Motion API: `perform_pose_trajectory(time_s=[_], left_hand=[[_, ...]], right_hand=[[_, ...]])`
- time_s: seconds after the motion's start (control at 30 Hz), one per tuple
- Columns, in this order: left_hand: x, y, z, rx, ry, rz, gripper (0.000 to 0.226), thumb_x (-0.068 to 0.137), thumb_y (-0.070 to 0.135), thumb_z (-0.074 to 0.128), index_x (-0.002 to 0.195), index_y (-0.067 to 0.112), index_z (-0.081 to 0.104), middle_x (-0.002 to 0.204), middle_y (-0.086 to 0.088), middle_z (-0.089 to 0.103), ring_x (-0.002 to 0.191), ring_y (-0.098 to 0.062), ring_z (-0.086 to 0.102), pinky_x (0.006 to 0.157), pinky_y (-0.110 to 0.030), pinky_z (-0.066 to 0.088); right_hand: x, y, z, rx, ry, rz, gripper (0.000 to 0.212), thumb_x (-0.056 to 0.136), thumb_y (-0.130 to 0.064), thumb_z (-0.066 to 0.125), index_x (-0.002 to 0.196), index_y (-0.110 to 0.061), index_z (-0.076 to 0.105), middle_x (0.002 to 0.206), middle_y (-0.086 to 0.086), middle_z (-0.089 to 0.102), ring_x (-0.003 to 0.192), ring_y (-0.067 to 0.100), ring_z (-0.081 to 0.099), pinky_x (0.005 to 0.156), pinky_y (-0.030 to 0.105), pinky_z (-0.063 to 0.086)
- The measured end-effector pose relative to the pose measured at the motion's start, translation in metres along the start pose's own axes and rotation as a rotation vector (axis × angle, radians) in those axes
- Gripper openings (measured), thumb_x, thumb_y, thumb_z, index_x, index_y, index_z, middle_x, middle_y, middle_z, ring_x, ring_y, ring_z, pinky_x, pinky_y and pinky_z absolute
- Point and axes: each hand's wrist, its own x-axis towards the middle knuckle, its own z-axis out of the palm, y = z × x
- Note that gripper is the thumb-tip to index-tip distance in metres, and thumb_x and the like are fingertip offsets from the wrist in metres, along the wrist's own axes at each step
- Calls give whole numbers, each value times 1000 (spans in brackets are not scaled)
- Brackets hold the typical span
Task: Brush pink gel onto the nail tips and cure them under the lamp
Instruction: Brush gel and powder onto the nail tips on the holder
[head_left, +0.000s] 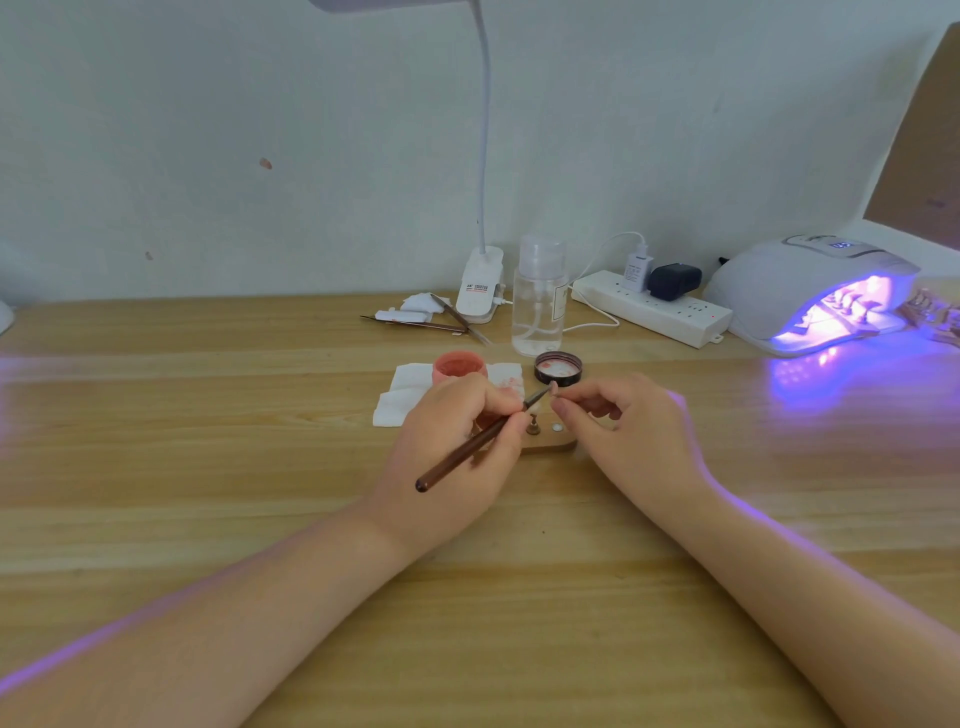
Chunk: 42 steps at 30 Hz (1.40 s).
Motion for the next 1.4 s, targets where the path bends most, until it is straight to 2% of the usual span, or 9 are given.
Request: perform_pose_trajectory(time_s=[0.13, 0.37, 0.5, 0.7, 0.8, 0.9, 1.17, 1.3, 1.4], left_hand=[[-1, 1, -1, -4, 19, 45, 6, 81, 3, 60, 76, 3, 57, 75, 19, 54, 77, 14, 52, 77, 0, 34], [-1, -1, 1, -35, 35, -19, 4, 85, 14, 63, 88, 12, 64, 88, 16, 64, 95, 12, 53, 81, -5, 38], [-1, 0, 0, -8, 2, 2, 5, 84, 7, 66, 85, 11, 64, 82, 19, 61, 86, 12, 54, 76, -3, 37], [-2, 1, -3, -50, 28, 32, 12, 84, 14, 58, 75, 6, 57, 70, 13, 55, 70, 4, 52, 68, -5, 36], [-2, 2, -1, -41, 68, 11, 5, 84, 6, 63, 80, 9, 61, 79, 19, 58, 83, 12, 55, 76, -2, 37], [-1, 1, 0, -69, 37, -50, 6, 87, 7, 66, 87, 12, 64, 84, 11, 65, 92, 12, 57, 77, -3, 39], [-2, 3, -3, -74, -6, -28, 6, 84, 2, 59, 77, 2, 58, 70, 12, 56, 71, 8, 54, 77, 0, 35], [-2, 4, -2, -76, 45, -23, 6, 85, 4, 60, 80, 8, 59, 77, 15, 58, 84, 14, 55, 81, 0, 35], [-1, 1, 0, -84, 34, -79, 4, 88, 7, 65, 86, 11, 63, 85, 5, 65, 96, 14, 54, 78, -3, 38]], right_hand=[[0, 1, 0, -2, -3, 8, 6, 80, -22, 73, 83, -26, 75, 61, -22, 55, 75, -3, 52, 66, 5, 35], [0, 0, 0, -12, 10, -5, 8, 79, -21, 74, 83, -27, 76, 61, -26, 53, 72, -6, 52, 65, 2, 34], [0, 0, 0, -14, 5, -8, 7, 79, -21, 74, 85, -25, 76, 63, -25, 53, 73, -6, 52, 66, 2, 34], [0, 1, 0, -5, 6, -3, 6, 80, -20, 74, 83, -25, 76, 64, -22, 55, 74, -4, 52, 67, 5, 36], [0, 1, 0, -5, 7, -5, 6, 80, -21, 74, 83, -26, 76, 63, -23, 55, 76, -3, 53, 67, 5, 36], [0, 1, 0, -5, 6, -9, 7, 79, -21, 74, 83, -27, 75, 62, -25, 55, 74, -1, 53, 67, 6, 36], [0, 2, 0, 2, -13, 2, 6, 80, -22, 73, 82, -27, 75, 61, -25, 56, 75, -2, 54, 65, 3, 34], [0, 2, 0, 20, -17, 3, 6, 81, -23, 73, 82, -28, 75, 60, -26, 56, 76, 1, 55, 63, 2, 35], [0, 1, 0, 18, -24, -5, 6, 81, -23, 73, 82, -28, 75, 58, -31, 55, 75, 1, 56, 63, 2, 35]])
